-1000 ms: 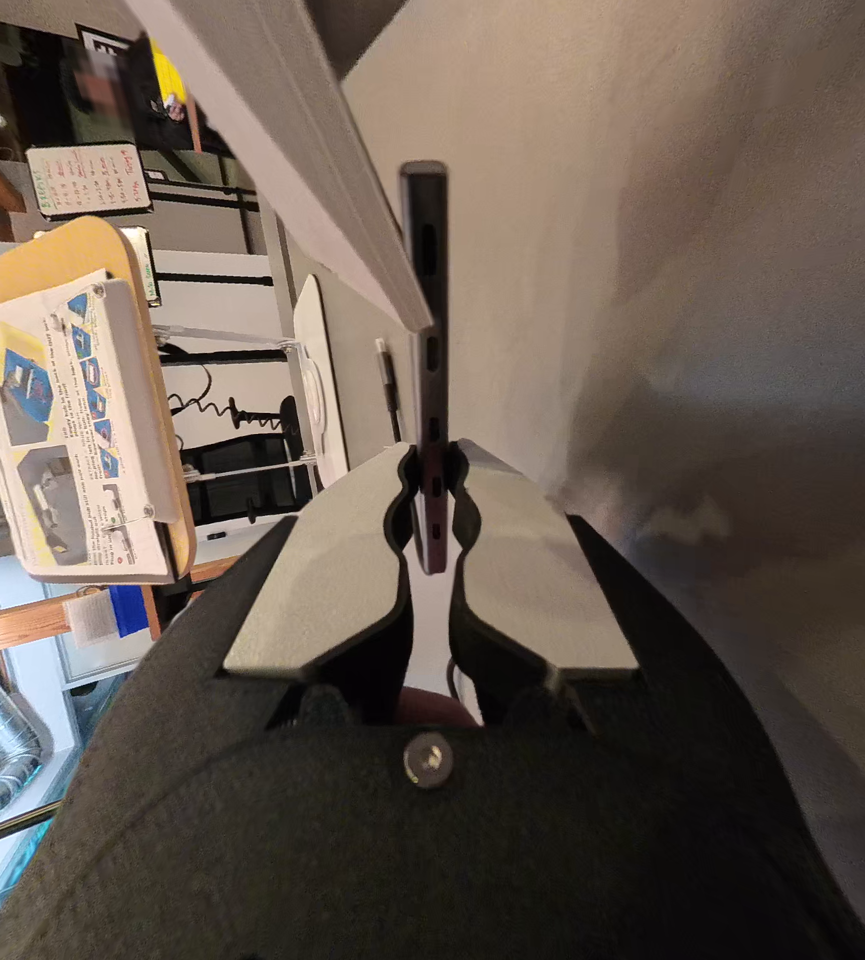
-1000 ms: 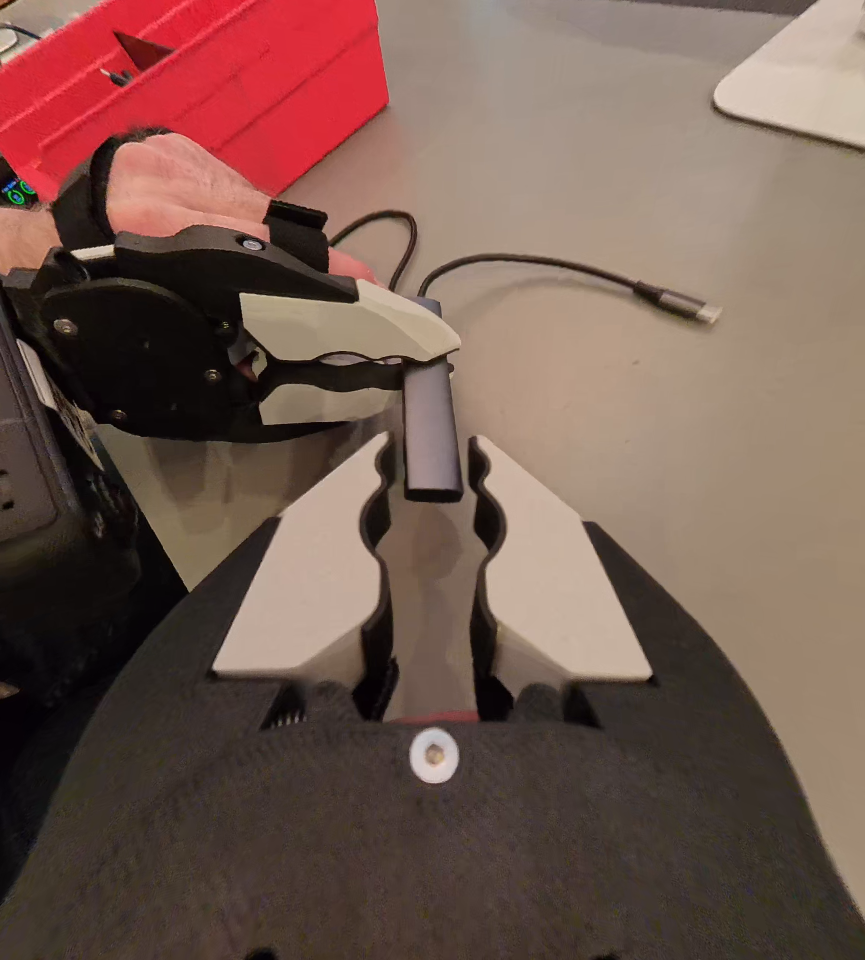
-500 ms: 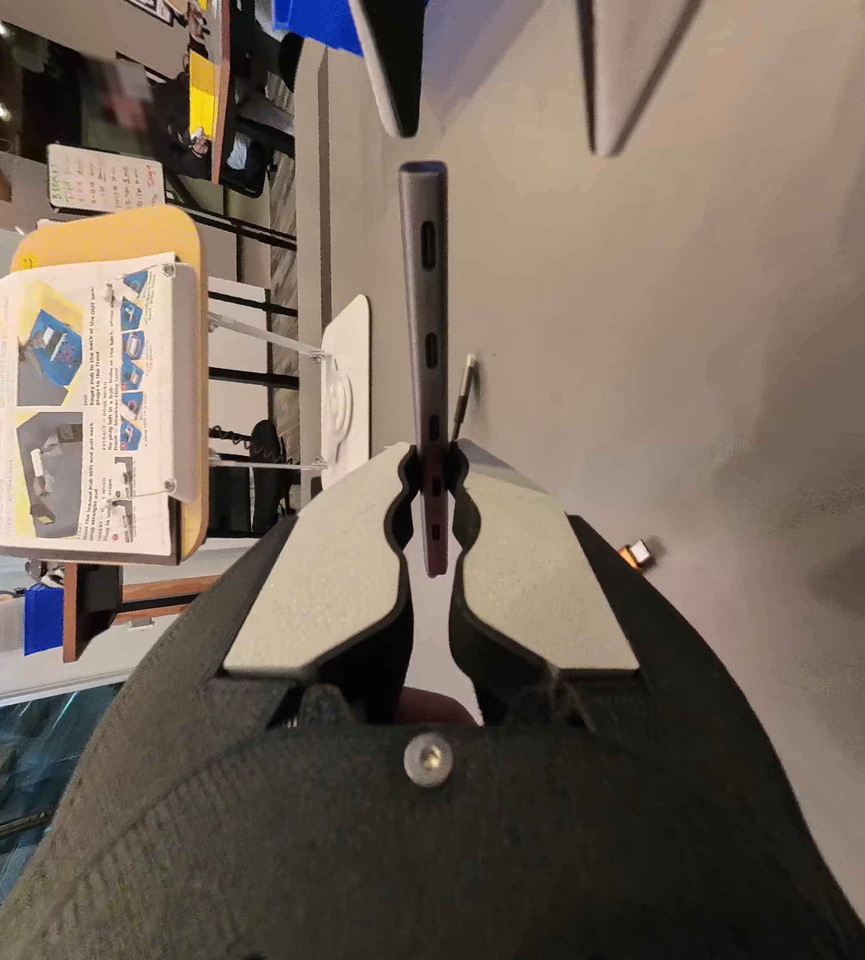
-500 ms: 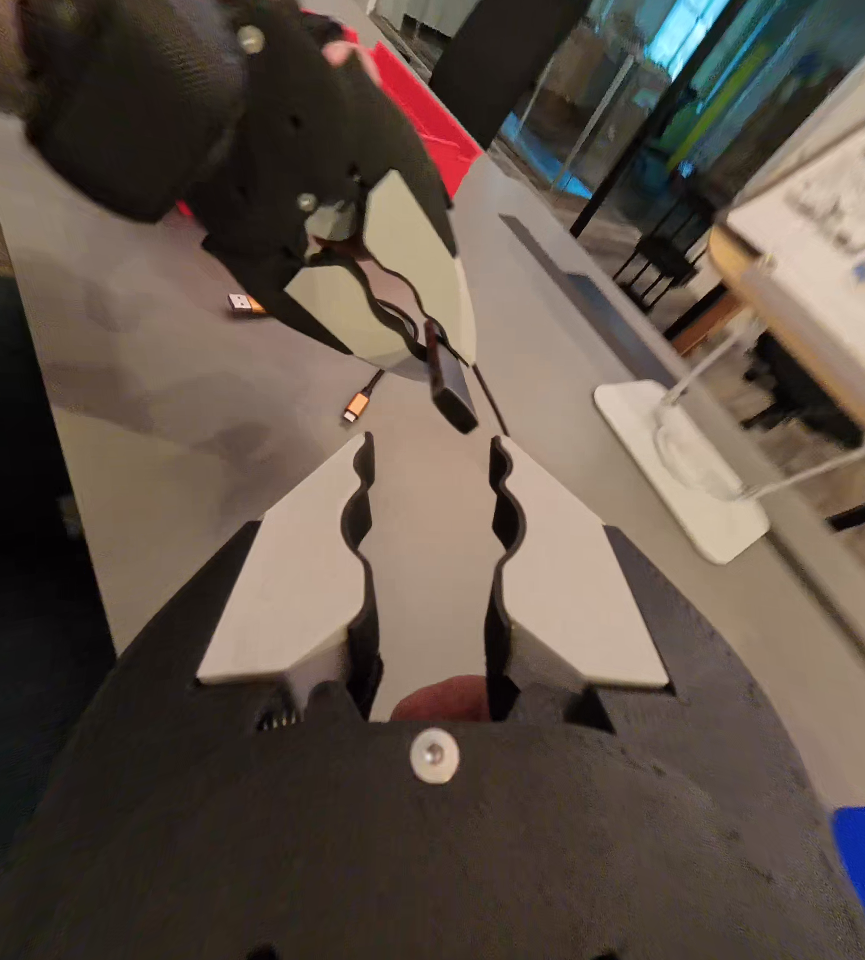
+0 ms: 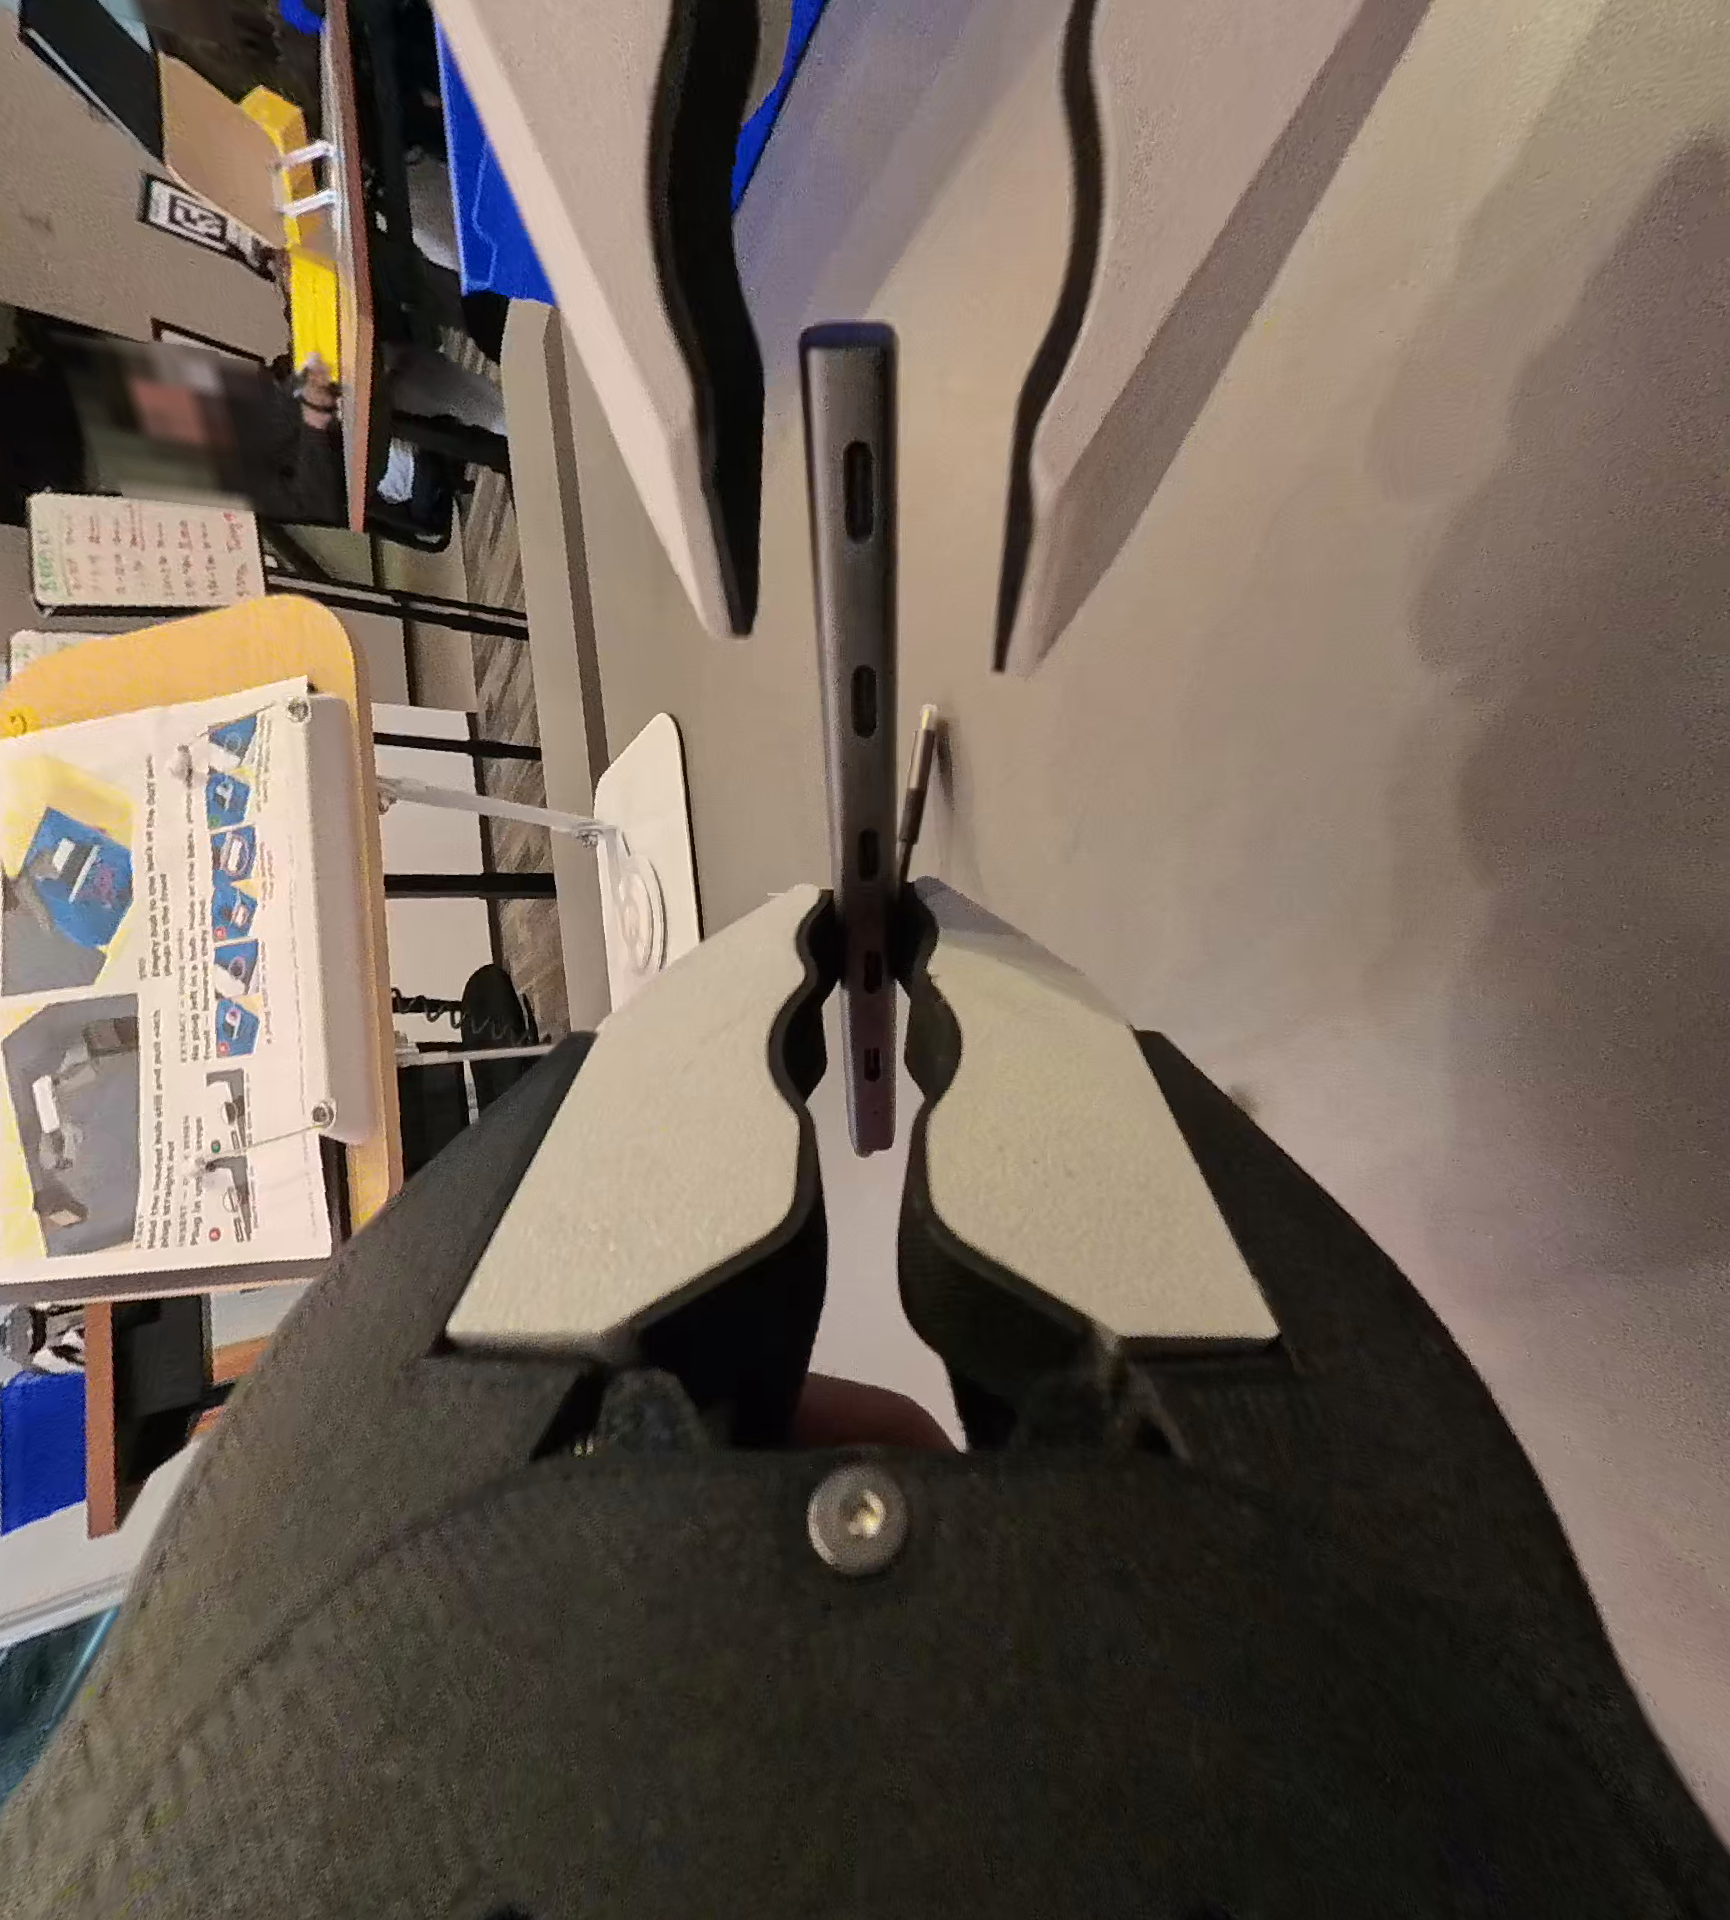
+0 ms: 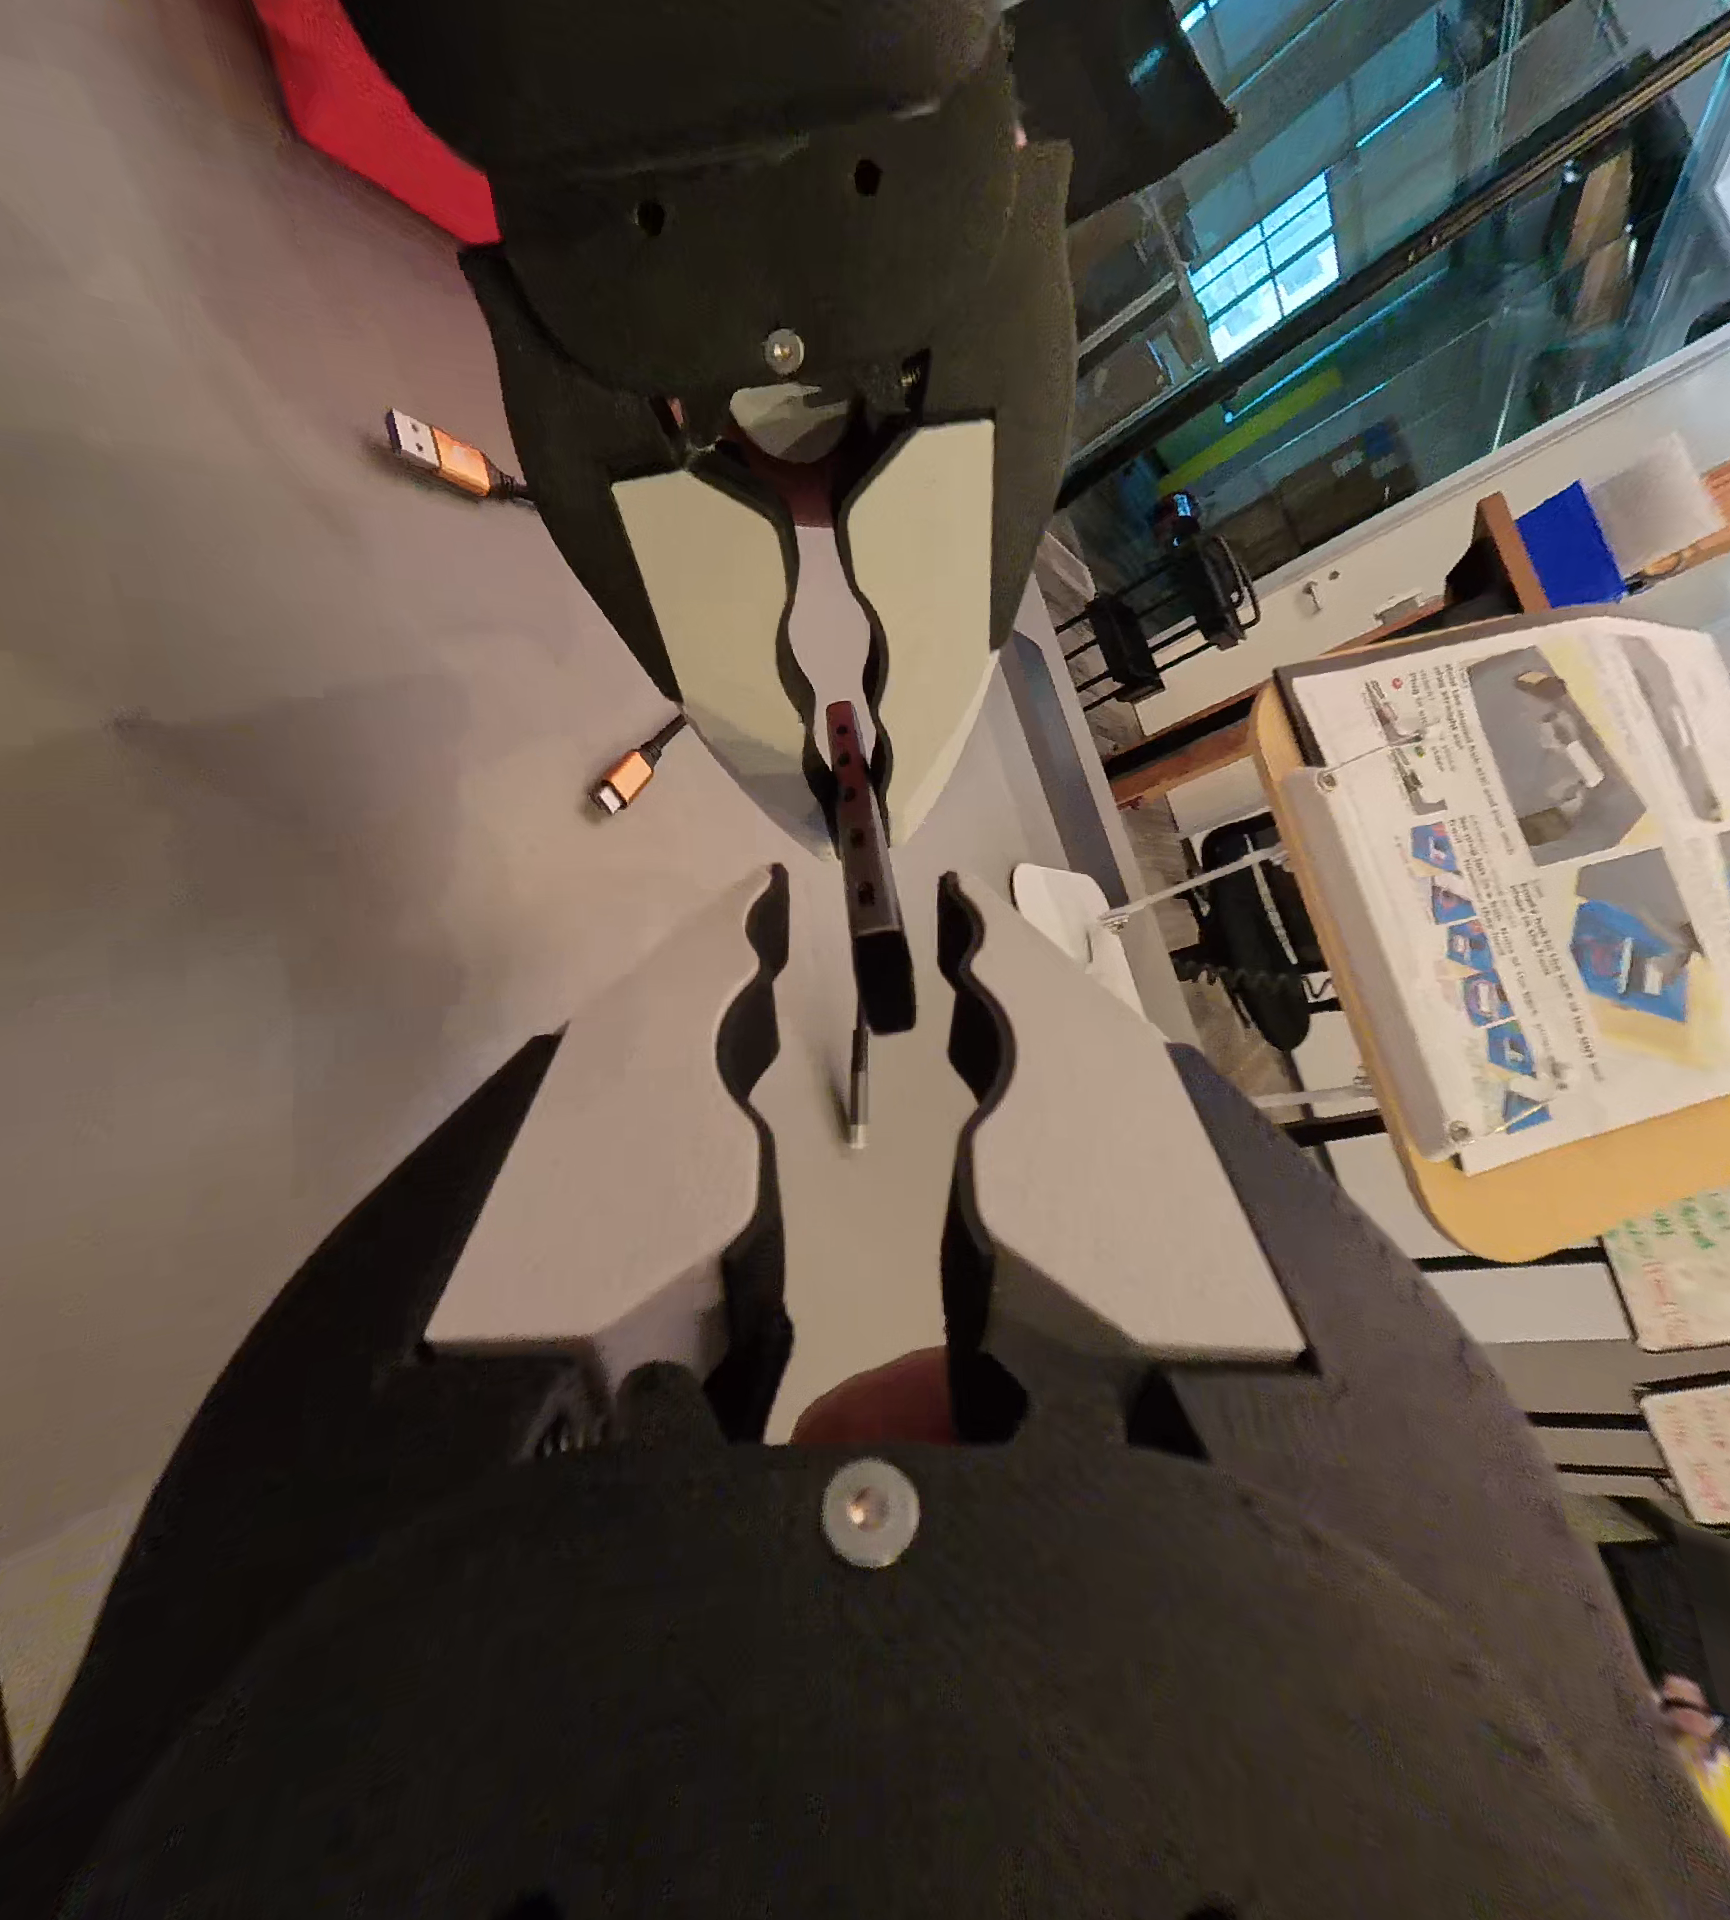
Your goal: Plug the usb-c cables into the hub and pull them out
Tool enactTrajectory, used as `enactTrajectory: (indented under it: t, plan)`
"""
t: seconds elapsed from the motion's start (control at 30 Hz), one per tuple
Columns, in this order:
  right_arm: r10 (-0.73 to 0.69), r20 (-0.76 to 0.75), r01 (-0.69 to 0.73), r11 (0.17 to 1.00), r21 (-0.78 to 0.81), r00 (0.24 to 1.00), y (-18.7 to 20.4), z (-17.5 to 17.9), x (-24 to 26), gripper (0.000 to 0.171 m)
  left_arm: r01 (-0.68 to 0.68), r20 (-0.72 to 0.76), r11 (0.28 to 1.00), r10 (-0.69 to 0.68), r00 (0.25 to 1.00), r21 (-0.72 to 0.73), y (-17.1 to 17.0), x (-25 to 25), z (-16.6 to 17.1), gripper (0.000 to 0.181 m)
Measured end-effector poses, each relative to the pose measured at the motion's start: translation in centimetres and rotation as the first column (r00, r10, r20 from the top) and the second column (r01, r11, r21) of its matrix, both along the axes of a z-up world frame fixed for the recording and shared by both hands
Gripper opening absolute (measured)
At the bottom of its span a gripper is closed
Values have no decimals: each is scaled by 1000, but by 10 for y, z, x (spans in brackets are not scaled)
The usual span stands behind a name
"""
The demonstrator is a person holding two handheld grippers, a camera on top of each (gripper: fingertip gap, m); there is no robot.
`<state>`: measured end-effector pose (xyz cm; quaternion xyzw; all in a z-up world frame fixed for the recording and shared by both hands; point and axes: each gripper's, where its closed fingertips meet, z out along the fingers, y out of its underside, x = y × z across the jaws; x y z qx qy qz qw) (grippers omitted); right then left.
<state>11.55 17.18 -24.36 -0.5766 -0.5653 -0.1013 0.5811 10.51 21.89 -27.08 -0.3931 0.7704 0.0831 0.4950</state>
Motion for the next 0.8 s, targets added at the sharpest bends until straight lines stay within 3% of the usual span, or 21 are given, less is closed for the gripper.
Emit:
enactTrajectory:
  t: [0.23,0.33,0.43,0.63,0.8]
  plan:
    - [-3,95,-3,998,57,996,-1,-1,-2,22,83,-26,996,-83,996,-14,-16,8,3,10]
    - [0,116,-8,998,69,993,-2,-2,-3,9,107,-25,994,-108,994,-25,-23,12,5,10]
    - [-1,141,-8,998,65,990,-3,-3,-3,7,109,-41,994,-109,993,-11,-24,13,6,10]
    - [-27,103,21,998,54,994,0,2,-1,7,88,-12,996,-88,996,-12,-22,13,11,10]
    - [-78,65,76,997,33,995,8,1,10,7,-41,20,999,41,999,-23,-2,-12,33,40]
